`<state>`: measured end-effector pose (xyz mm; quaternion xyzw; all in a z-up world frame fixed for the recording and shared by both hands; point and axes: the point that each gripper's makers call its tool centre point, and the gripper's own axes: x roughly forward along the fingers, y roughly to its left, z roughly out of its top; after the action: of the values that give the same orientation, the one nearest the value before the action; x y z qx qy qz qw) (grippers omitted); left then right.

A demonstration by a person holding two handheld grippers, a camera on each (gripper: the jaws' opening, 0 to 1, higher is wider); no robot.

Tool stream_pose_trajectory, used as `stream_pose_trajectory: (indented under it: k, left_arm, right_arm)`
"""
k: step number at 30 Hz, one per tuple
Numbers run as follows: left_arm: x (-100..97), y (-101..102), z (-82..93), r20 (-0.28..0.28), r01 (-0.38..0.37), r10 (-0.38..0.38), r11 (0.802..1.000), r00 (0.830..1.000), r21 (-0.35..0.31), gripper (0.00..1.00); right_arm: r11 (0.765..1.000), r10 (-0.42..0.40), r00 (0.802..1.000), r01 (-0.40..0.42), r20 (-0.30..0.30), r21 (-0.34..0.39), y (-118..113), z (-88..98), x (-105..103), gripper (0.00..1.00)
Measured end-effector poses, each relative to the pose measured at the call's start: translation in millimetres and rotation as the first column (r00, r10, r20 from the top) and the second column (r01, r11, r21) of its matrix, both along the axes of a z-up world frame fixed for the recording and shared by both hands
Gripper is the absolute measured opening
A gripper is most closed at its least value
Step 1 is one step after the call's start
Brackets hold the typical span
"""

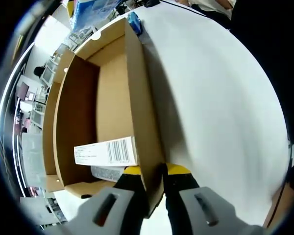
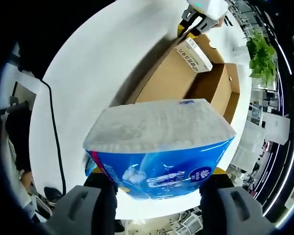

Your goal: Operate the shoe box by opening the lid, removing the specified soft item, and placing it in the target area until the item is outside and the box remains undamaged.

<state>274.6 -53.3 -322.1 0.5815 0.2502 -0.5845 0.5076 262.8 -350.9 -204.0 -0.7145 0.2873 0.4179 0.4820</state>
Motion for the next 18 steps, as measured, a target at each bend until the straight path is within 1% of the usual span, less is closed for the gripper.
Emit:
stream_pose_trajectory:
  k: [12,13,18]
  left_arm:
    - [-0.4,0,0.2,-0.002,0.001,-0.001,1.000,1.000,0.000,0.11]
    - [-0.4,0,0.2,-0.002,0.001,-0.001,1.000,1.000,0.000,0.11]
    - [-0.5,0,0.3,-0.002,0.001,-0.001,1.000,1.000,0.000,0.11]
  right_arm:
    - [1.000,-0.023,1.000,0.023,-0.007,0.000,-9,-1.2,-6,0.68]
    - [0.999,-0.034,0.999,0.034,-0.012,0.003,-10,-1.9,-8,0.68]
    - [0.999,-0.038,0.999,0.038,-0.014,0.000,-12,-1.4,-14,0.68]
